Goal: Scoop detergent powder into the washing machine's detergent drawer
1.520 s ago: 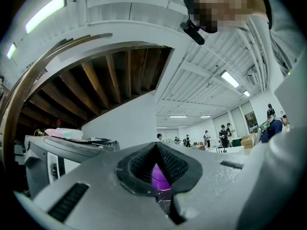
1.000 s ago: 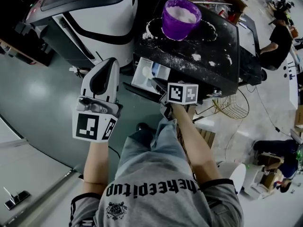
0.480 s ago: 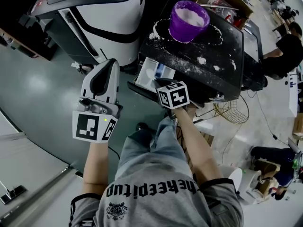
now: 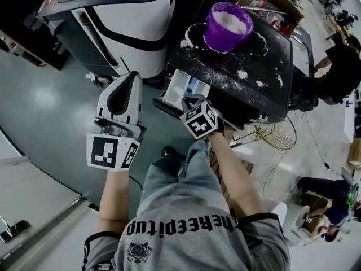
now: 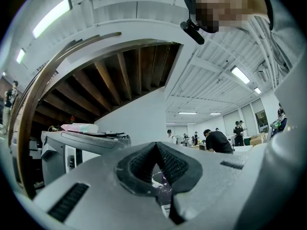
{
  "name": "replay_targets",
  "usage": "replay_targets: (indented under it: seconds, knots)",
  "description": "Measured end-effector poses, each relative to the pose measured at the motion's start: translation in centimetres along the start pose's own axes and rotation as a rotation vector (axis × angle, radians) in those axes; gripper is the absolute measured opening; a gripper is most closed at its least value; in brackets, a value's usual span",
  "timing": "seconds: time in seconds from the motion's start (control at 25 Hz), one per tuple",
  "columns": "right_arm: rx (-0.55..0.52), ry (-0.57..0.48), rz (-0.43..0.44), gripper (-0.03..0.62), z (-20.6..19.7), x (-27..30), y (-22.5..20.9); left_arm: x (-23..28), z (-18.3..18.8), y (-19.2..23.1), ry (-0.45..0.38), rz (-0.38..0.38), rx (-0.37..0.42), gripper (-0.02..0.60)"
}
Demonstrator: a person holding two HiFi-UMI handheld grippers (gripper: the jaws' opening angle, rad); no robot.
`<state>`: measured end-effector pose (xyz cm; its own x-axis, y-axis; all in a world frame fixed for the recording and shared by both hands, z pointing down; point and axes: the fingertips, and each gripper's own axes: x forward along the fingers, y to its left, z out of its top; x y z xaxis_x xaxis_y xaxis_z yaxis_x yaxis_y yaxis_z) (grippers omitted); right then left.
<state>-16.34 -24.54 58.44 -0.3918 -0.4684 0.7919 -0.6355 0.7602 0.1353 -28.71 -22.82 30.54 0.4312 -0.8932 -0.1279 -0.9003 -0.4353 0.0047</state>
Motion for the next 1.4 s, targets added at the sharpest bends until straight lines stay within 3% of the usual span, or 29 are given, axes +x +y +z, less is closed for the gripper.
replay_targets:
  seconds: [0.2,0.6,1.04,1.4]
  knots:
    - [-0.219,0.036,-0.053,0.006,-0.2,0.5,0.7,0.1,0.0,0.2,-0.002,0.004,0.0,0.003]
    - [-0.557,0.085,-0.158,0.006,-0.6,0.8,1.3,0.0,0.2,0.1,-0.004,0.007,0.001,0.003]
    - [-0.713,0.107,-0.207,0.006,-0.8,0.7,1.2,-0.4,0.1,0.0,-0.006,0.004,0.0,0.003]
    - [-0.769,0.116,-0.223,0.006,-1.1,0.7,1.4,-0.4,0.3,-0.3,-0.011,-0.007,0.005,0.003]
